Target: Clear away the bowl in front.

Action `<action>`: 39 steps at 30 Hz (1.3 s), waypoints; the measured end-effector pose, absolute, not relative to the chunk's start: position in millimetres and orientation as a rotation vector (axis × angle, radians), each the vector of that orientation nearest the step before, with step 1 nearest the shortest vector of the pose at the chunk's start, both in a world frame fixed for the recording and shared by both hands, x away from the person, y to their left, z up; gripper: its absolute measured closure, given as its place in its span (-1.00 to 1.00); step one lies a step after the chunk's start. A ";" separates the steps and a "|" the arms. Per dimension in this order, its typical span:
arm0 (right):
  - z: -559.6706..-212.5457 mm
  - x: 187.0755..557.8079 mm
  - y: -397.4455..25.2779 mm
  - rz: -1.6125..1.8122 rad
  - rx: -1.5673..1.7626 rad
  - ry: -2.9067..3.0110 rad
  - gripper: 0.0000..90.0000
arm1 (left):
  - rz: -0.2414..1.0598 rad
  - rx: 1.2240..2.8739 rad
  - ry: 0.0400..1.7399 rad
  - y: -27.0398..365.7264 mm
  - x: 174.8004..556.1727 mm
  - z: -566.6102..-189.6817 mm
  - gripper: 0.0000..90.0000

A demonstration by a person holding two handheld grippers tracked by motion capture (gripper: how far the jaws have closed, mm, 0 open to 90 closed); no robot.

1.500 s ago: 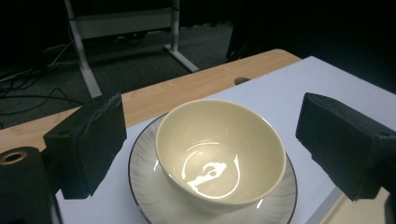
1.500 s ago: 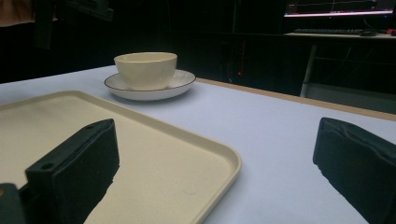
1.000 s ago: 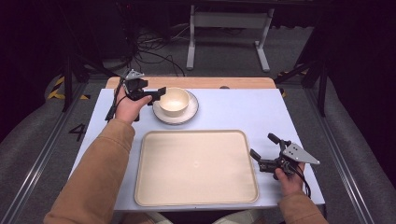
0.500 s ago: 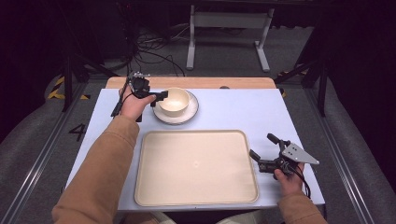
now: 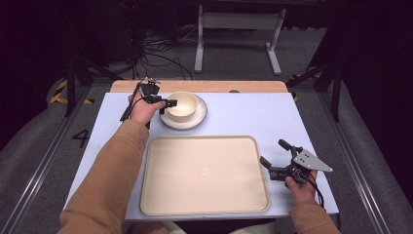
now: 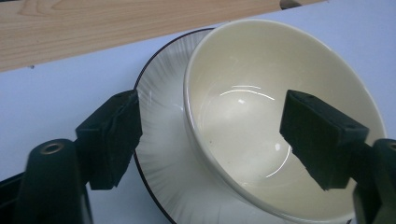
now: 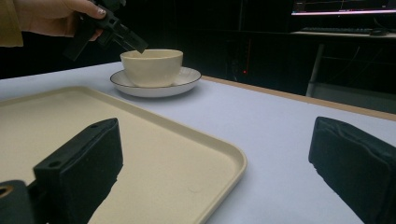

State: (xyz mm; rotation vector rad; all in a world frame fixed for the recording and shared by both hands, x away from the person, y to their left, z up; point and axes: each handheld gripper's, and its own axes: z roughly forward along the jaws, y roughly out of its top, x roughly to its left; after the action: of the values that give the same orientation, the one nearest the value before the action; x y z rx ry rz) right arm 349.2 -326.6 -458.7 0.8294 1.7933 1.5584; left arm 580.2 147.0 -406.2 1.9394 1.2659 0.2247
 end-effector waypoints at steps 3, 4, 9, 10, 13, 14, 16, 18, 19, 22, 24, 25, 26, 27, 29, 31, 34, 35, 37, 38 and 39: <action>-458.7 349.1 -326.6 1.557 0.830 1.793 -0.93 | 0.214 1.950 1.290 147.2 581.9 -408.8 -0.36; -458.7 349.1 -326.6 1.557 0.830 1.793 -0.93 | 0.214 1.950 1.290 147.2 581.9 -408.8 -0.31; -458.7 349.1 -326.5 1.555 0.828 1.791 -0.93 | 0.170 1.949 1.348 146.5 584.9 -413.4 -0.13; -458.7 349.1 -326.5 1.555 0.828 1.791 -0.93 | 0.160 1.948 1.361 146.3 585.6 -414.4 -0.11; -458.7 349.0 -326.5 1.553 0.828 1.791 -0.93 | 0.146 1.947 1.380 146.2 586.5 -416.0 -0.03; -458.8 349.0 -326.5 1.554 0.829 1.790 -0.93 | 0.137 1.945 1.389 145.9 586.9 -416.8 0.02; -458.8 349.0 -326.5 1.554 0.829 1.789 -0.93 | 0.125 1.943 1.409 145.4 587.4 -417.9 0.04; -458.8 348.9 -326.5 1.554 0.828 1.790 -0.93 | 0.094 1.925 1.433 145.5 588.0 -419.5 0.11; -458.8 348.9 -326.5 1.554 0.828 1.790 -0.92 | 0.075 1.919 1.449 145.5 588.5 -420.9 0.11; -458.8 349.0 -326.5 1.555 0.828 1.790 -0.92 | 0.045 1.910 1.472 143.3 589.1 -424.2 0.29; -458.8 349.0 -326.5 1.555 0.828 1.790 -0.92 | 0.045 1.909 1.473 142.4 588.9 -424.2 0.38; -458.8 348.9 -326.5 1.555 0.831 1.791 -0.92 | 0.042 1.906 1.475 141.4 588.7 -424.0 0.38; -458.8 349.0 -326.6 1.556 0.831 1.790 -0.92 | 0.039 1.905 1.476 140.4 588.7 -423.8 0.45; -458.8 349.0 -326.6 1.556 0.832 1.790 -0.92 | 0.036 1.903 1.484 139.8 588.8 -423.7 0.50; -458.7 349.0 -326.6 1.554 0.828 1.791 -0.92 | 0.045 1.892 1.514 138.2 588.8 -423.2 0.54; -458.8 349.0 -326.5 1.555 0.827 1.791 -0.92 | 0.050 1.885 1.527 137.7 588.9 -423.0 0.59; -458.8 349.0 -326.5 1.555 0.827 1.791 -0.92 | 0.075 1.871 1.558 136.8 588.9 -423.1 0.67; -458.8 349.0 -326.5 1.555 0.827 1.791 -0.92 | 0.077 1.863 1.570 136.5 588.8 -423.1 0.70; -458.8 349.0 -326.5 1.555 0.827 1.791 -0.92 | 0.088 1.857 1.585 135.7 588.7 -423.0 0.74; -458.8 349.0 -326.5 1.555 0.828 1.791 -0.91 | 0.100 1.859 1.590 135.4 588.6 -422.8 0.76; -458.8 349.0 -326.6 1.555 0.828 1.790 -0.91 | 0.113 1.862 1.591 135.3 588.6 -422.8 0.79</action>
State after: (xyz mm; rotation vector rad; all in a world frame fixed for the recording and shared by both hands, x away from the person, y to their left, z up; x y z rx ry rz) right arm 349.0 -326.6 -458.8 0.8280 1.7902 1.5551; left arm 588.6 135.3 -422.8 1.8620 1.5914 0.1135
